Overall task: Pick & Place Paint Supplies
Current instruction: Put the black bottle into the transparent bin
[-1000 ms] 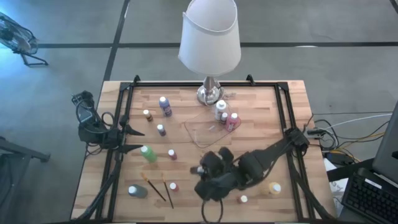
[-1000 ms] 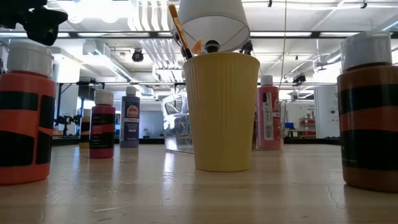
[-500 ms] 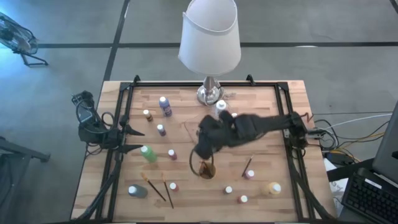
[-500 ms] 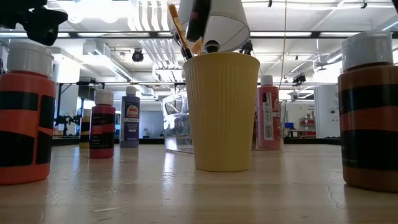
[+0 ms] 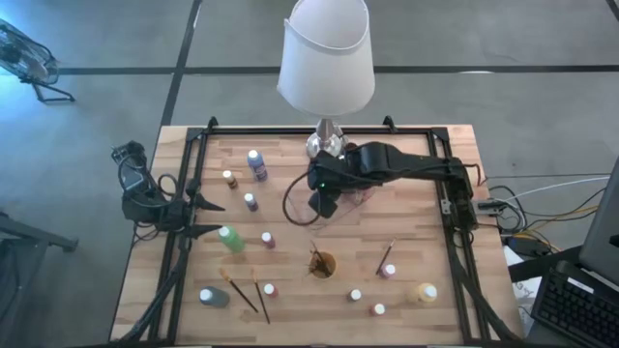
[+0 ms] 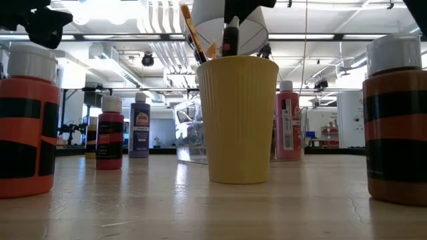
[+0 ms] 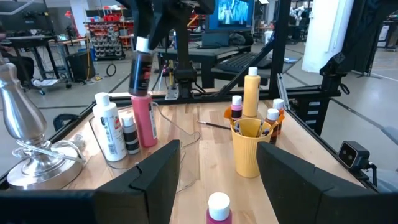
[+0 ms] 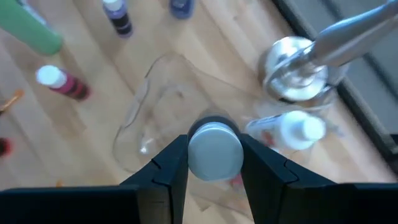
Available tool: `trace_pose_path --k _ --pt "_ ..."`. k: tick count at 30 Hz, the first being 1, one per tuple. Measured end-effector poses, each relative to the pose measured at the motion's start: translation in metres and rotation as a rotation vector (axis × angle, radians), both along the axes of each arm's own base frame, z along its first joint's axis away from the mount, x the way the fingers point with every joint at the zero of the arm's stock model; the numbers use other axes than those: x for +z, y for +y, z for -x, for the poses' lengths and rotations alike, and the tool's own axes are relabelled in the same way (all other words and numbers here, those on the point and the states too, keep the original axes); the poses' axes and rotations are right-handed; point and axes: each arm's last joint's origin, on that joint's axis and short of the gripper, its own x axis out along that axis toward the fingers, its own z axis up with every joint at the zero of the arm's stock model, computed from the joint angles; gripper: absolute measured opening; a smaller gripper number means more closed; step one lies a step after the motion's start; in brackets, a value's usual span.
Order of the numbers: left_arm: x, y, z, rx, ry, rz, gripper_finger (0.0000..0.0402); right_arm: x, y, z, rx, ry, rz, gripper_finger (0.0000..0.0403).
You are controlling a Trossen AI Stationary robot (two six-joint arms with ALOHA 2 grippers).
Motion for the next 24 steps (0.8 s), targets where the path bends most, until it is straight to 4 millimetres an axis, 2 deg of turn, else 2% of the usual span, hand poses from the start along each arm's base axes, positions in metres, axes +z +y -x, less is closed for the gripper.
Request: trace_pose_path --k 4,10,19,24 --pt "0.0 0.0 0.0 0.0 0.0 0.0 0.0218 0.001 0.012 0.001 0.005 -0.005 0.087 0.0117" --pt "0.0 0.0 0.0 0.001 0.0 0.0 0.0218 -0.01 0.021 0.0 0.002 0.028 0.1 0.0114" --pt "0.0 0.0 0.0 0.0 0.0 0.0 0.0218 -0.047 0.013 -0.004 -0.011 0.167 0.12 0.0114" --pt "0.0 0.0 0.0 0.0 0.001 -0.001 0.0218 -0.059 0.011 -0.006 0.008 0.13 0.119 0.0114"
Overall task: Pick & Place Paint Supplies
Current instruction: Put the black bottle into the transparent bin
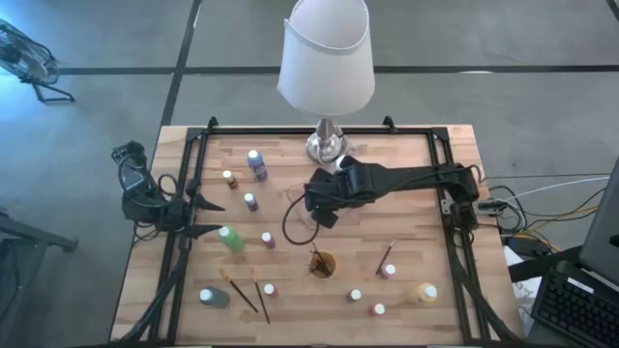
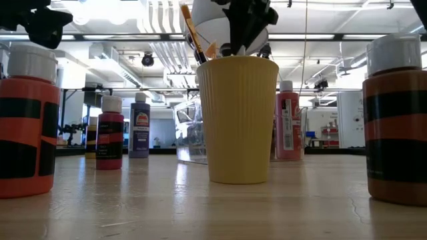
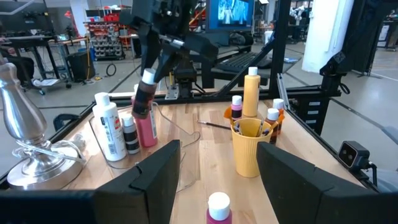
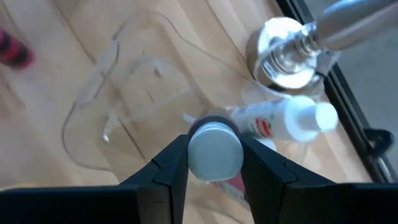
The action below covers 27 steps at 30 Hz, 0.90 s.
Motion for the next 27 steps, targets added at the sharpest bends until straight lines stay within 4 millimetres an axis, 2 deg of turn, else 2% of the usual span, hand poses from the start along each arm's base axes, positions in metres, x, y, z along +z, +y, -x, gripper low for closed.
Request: trace_pose_path --k 8,14,20,27 --pt "0.0 0.0 0.0 0.0 0.0 0.0 0.0218 -0.021 -0.003 0.018 0.024 -0.153 -0.012 0.0114" --pt "0.0 0.0 0.0 0.0 0.0 0.0 0.0218 -0.038 -0.019 0.033 0.02 -0.263 -0.046 0.0114" --pt "0.0 0.0 0.0 0.0 0.0 0.001 0.0218 -0.061 -0.041 0.039 0.003 -0.283 -0.105 0.0114" --pt "0.0 0.0 0.0 0.0 0.0 0.0 0.0218 -0.069 -0.055 0.041 -0.032 -0.281 -0.108 0.0114"
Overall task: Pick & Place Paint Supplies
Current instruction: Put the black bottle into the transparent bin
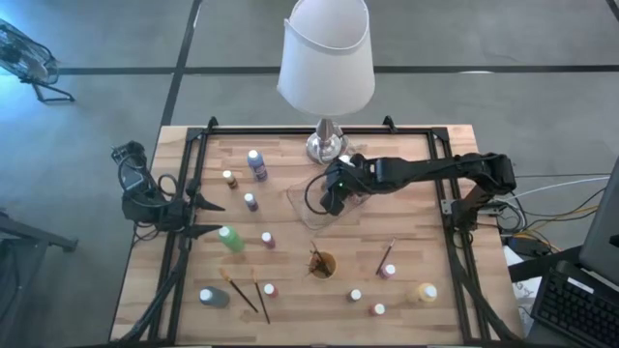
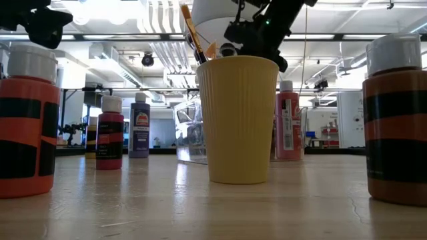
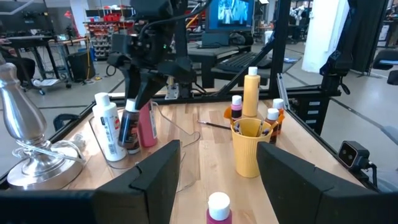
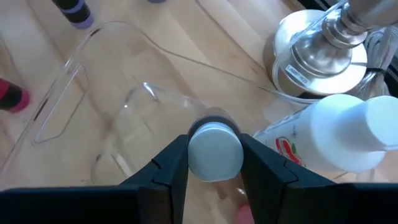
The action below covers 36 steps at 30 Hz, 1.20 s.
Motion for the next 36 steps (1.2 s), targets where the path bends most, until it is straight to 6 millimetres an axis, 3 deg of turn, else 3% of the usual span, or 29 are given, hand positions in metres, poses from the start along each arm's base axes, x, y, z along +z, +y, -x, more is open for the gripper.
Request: trace_pose_path --k 36 --pt "0.0 0.0 0.0 0.001 -0.001 0.001 0.0218 -0.041 -0.024 -0.017 -0.08 0.02 -0.033 0.0114"
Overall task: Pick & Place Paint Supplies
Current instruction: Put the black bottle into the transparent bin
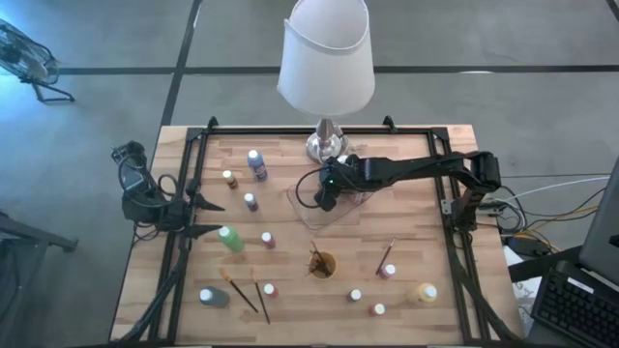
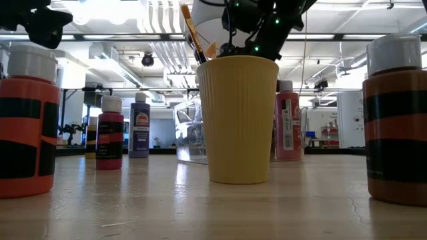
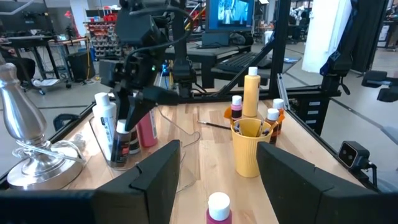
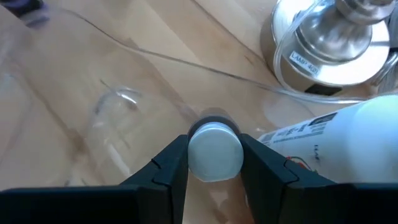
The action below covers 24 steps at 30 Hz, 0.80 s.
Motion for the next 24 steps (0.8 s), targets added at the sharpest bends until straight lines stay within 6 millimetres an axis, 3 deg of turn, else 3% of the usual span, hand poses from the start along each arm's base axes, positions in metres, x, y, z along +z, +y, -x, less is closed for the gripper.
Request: trace_pose_path --k 4,24 --pt "0.0 0.0 0.0 0.0 0.0 0.0 0.0218 -0.009 -0.002 -0.002 -0.005 0.029 -0.004 0.0115" --pt "0.0 0.0 0.0 0.0 0.0 -0.001 0.0218 -0.014 -0.004 -0.003 -0.014 0.046 -0.001 0.0116"
